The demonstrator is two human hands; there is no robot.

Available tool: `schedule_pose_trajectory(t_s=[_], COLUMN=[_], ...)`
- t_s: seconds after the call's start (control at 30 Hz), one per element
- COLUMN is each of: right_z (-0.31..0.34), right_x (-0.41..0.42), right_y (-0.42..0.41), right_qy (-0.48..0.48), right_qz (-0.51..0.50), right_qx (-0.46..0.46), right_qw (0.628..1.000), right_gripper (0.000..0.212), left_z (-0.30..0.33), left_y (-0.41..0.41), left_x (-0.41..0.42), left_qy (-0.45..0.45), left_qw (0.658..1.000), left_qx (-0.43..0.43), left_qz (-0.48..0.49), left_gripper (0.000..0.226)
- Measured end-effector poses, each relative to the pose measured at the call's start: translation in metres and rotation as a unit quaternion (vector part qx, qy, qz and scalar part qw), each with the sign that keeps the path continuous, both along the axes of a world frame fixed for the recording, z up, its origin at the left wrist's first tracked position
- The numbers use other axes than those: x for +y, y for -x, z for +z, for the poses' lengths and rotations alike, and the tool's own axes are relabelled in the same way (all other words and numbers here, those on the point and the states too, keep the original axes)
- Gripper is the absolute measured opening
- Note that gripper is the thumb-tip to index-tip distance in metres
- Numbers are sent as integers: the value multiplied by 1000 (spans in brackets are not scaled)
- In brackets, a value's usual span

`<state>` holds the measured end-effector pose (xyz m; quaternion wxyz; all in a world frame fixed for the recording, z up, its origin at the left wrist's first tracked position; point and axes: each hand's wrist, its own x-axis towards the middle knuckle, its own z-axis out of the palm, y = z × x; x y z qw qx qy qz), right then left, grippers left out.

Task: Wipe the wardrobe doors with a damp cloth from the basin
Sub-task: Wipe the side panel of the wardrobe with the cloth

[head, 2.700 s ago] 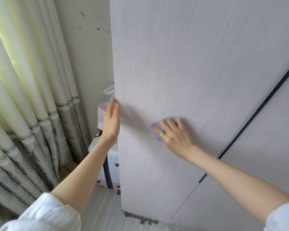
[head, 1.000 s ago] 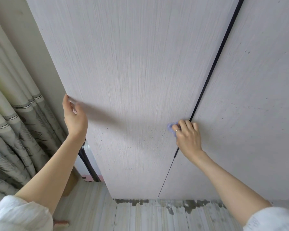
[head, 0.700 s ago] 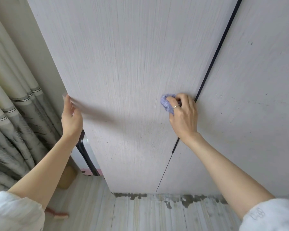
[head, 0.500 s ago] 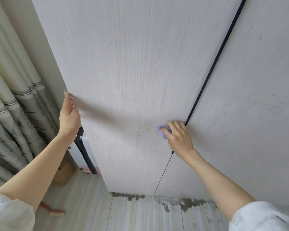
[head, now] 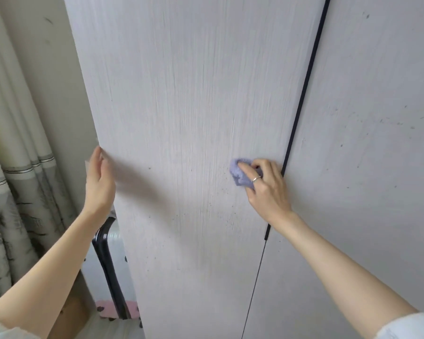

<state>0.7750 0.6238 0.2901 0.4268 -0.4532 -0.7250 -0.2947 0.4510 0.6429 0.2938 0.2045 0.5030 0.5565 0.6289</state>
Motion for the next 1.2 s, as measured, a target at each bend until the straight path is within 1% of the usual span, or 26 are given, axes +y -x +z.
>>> schedule_pose_trajectory(t_s=[0.07,0.13,0.2,0.23,0.3,0.33,0.37,0.4,0.5,0.53,0.57,0.6,0.67,0.73,0.77,0.8,0.83,0.87,0.93,0.97,1.0,1.03,1.1,1.13,1.17,1.2], right_z=[-34,-34,-23,-10,5,0,-11,-27,-69,-71,-65,-56,-32,-14,-14,-19,-30,-45,-72,-73,-64,-49,-18,-7,-1,-2], right_x=[-1,8,16,22,28,28,29,31,31,31,32,34,34,34,34,35,36,38,41,41,42,44,45,47,49,50], right_y=[5,2,4,6,19,29,40,49,60,57,54,51,47,47,53,62,71,81,96,97,96,98,106,112,122,134], right_qy=[-15,-37,-98,-117,-128,-137,-144,-154,-177,-180,-189,-192,-208,-203,-197,-194,-200,-214,-236,-242,-245,-241,-198,-184,-183,-182], right_qz=[22,31,11,-1,-16,-16,-12,-6,11,14,9,-2,-41,-73,-77,-69,-51,-33,-10,-14,-16,-21,-55,-69,-62,-42], right_qx=[-67,-81,-36,9,107,128,119,81,-97,-118,-113,-86,2,100,136,150,127,66,-102,-151,-156,-121,0,45,61,49], right_qw=[997,996,994,993,986,982,982,985,979,976,975,978,977,971,968,967,970,974,966,958,957,963,979,979,979,981], right_gripper=[55,57,52,50,48,44,41,39,46,47,47,46,42,38,38,37,37,38,44,45,45,43,38,37,37,35], left_z=[-15,-19,-28,-30,-35,-40,-43,-48,-55,-58,-59,-60,-61,-63,-65,-69,-73,-78,-83,-84,-84,-85,-86,-87,-88,-89], left_y=[0,5,13,15,16,15,14,16,21,23,24,24,24,23,21,19,18,16,18,20,23,28,33,34,36,38], left_x=[0,6,11,16,21,22,24,26,34,35,35,36,37,37,37,36,37,38,40,41,43,45,46,47,49,49], left_qy=[-31,-35,-51,-54,-63,-75,-85,-96,-105,-107,-115,-116,-128,-130,-130,-124,-124,-127,-133,-133,-132,-133,-134,-137,-144,-151], left_qw=[999,999,998,997,996,994,993,993,992,991,990,989,987,985,984,985,985,985,984,983,982,982,982,982,981,980], left_qx=[11,18,9,0,-12,-15,-18,-19,-40,-44,-43,-40,-15,30,44,47,45,47,61,67,71,75,78,77,75,72], left_qz=[-12,-30,-47,-53,-68,-75,-76,-71,-63,-67,-72,-78,-95,-110,-111,-110,-108,-107,-107,-109,-111,-110,-107,-108,-109,-110], left_gripper=[47,47,47,47,47,47,46,46,44,43,43,43,45,54,61,66,69,71,72,72,72,71,70,69,68,67])
